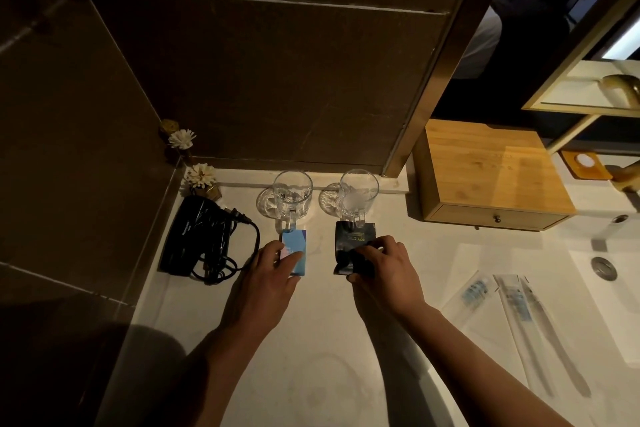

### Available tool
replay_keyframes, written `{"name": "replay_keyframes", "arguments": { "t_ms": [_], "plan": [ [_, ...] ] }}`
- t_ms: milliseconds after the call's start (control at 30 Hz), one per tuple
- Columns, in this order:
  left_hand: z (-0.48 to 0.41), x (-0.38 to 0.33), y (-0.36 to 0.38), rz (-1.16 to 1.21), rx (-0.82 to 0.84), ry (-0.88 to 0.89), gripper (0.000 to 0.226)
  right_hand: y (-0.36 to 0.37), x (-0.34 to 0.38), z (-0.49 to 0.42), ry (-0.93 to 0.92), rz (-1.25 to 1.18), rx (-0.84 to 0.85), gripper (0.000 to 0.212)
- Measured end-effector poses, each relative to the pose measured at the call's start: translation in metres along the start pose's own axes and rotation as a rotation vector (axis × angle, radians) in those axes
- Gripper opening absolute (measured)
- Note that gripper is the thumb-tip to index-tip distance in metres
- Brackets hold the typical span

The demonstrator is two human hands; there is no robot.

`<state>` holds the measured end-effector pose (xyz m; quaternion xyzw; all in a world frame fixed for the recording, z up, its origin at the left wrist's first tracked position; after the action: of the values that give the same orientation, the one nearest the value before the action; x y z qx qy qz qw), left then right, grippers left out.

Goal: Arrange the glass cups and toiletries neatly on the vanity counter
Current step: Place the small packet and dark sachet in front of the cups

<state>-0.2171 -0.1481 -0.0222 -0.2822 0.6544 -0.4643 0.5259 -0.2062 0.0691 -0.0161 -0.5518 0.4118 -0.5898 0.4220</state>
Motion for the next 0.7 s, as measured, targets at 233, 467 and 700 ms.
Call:
{"name": "replay_keyframes", "arguments": {
  "t_ms": [233,467,700],
  "plan": [
    [0.003,-0.007,-0.013,-0.022,-0.037,-0.040,0.046,-0.007,-0.006,0.008,0.029,-0.046,-0.003,0.054],
    [-0.004,-0.048,-0.016,0.023,-0.037,0.058,0.041,-0.025,-0.025,0.024,0.087,-0.119,-0.041,0.045],
    [0.016,-0.120,0.020,0.147,0.116,0.184,0.038,-0.059,-0.072,0.071,0.220,-0.182,-0.130,0.036]
  ]
}}
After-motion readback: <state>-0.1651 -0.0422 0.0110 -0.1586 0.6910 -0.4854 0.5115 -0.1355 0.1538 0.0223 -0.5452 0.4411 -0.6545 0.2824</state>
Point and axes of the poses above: each hand's wrist, its own z-axis away from the middle knuckle, its own y-axis out of the palm, x = y × z, the point moved 8 cm from there along -z, towards the middle knuckle, and after that the axes turned 5 degrees about z, right-handed, at the moved point
